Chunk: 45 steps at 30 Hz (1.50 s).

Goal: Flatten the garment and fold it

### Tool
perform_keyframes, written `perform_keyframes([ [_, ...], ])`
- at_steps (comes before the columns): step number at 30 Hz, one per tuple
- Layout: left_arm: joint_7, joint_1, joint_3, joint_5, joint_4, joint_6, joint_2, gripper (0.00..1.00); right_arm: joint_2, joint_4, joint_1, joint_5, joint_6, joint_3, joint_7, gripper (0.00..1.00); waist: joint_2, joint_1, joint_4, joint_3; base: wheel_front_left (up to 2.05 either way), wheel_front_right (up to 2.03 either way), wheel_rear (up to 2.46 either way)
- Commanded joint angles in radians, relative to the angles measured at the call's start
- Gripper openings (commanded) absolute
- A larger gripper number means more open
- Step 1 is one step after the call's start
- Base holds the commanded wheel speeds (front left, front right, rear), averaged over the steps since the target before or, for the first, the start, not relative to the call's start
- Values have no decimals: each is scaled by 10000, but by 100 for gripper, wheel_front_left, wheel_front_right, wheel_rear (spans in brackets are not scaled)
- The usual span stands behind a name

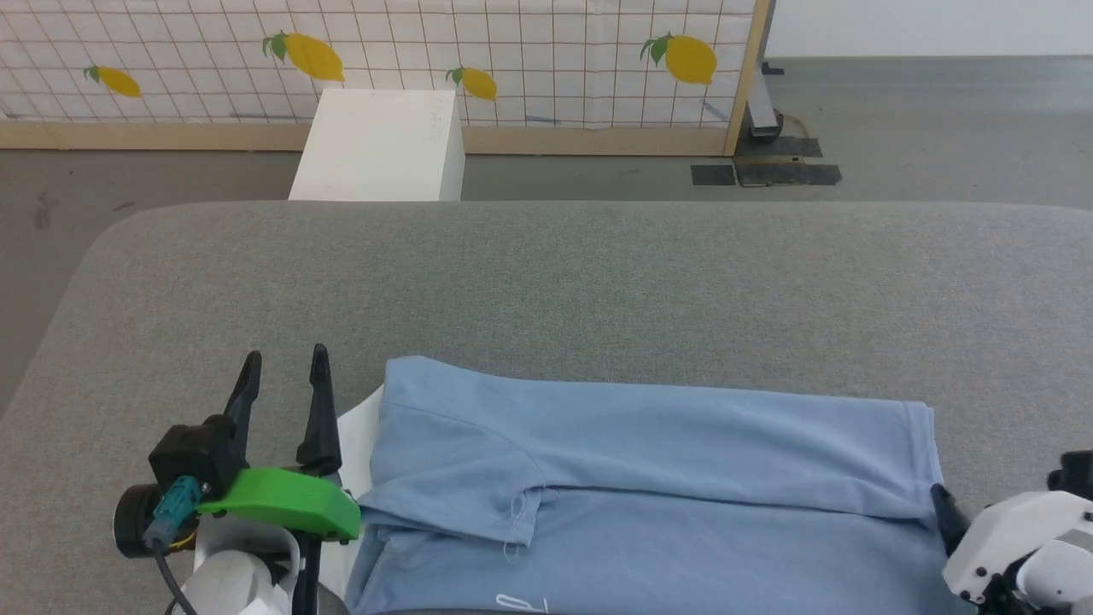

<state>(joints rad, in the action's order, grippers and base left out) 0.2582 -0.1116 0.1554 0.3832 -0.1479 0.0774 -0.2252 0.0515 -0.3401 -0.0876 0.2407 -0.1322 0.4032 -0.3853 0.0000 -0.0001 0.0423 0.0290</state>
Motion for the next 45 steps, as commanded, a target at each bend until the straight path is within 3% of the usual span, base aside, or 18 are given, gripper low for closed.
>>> perform_keyframes([
  [1,34,-208,-87,-232,-132,-125,93,100,-10,-351,-274,-228,15,44,-320,100,0,1,10,26,0,0,0],
  [9,35,-305,-376,-796,-497,-595,417,100,-11,-1663,-875,-966,15,58,-2012,100,0,1,70,107,0,0,0],
  [10,35,-301,-411,-842,-530,-644,456,100,-11,-1784,-877,-868,15,-20,-2292,80,0,1,79,111,0,0,0],
  [11,35,-303,-438,-880,-551,-682,483,100,-11,-1865,-870,-747,15,-99,-2530,44,0,1,83,114,0,0,0],
  [13,35,-312,-511,-946,-589,-756,543,100,-12,-1893,-815,-530,15,-329,-2962,24,0,1,83,124,0,0,0],
  [14,35,-316,-559,-977,-603,-789,576,100,-12,-1839,-770,-407,15,-459,-3134,9,0,1,78,131,0,0,0],
  [15,35,-316,-596,-995,-621,-816,601,100,-12,-1779,-729,-285,15,-568,-3260,2,0,1,72,139,0,0,0],
  [27,35,-403,-930,-1245,-777,-1076,875,100,-12,-211,-392,-686,15,-547,-2830,0,0,1,-17,293,0,0,0],
  [34,35,-522,-1052,-1375,-831,-1214,1002,100,3,428,-511,-2598,15,1167,-1890,0,0,1,72,410,0,0,0],
  [39,35,-541,-1152,-1461,-863,-1282,1060,100,422,533,-708,-3811,15,2460,-1093,0,0,1,103,472,0,0,0],
  [45,36,-516,-1249,-1547,-909,-1361,1108,100,655,516,-934,-4683,15,3292,-539,0,0,1,72,478,0,0,0],
])
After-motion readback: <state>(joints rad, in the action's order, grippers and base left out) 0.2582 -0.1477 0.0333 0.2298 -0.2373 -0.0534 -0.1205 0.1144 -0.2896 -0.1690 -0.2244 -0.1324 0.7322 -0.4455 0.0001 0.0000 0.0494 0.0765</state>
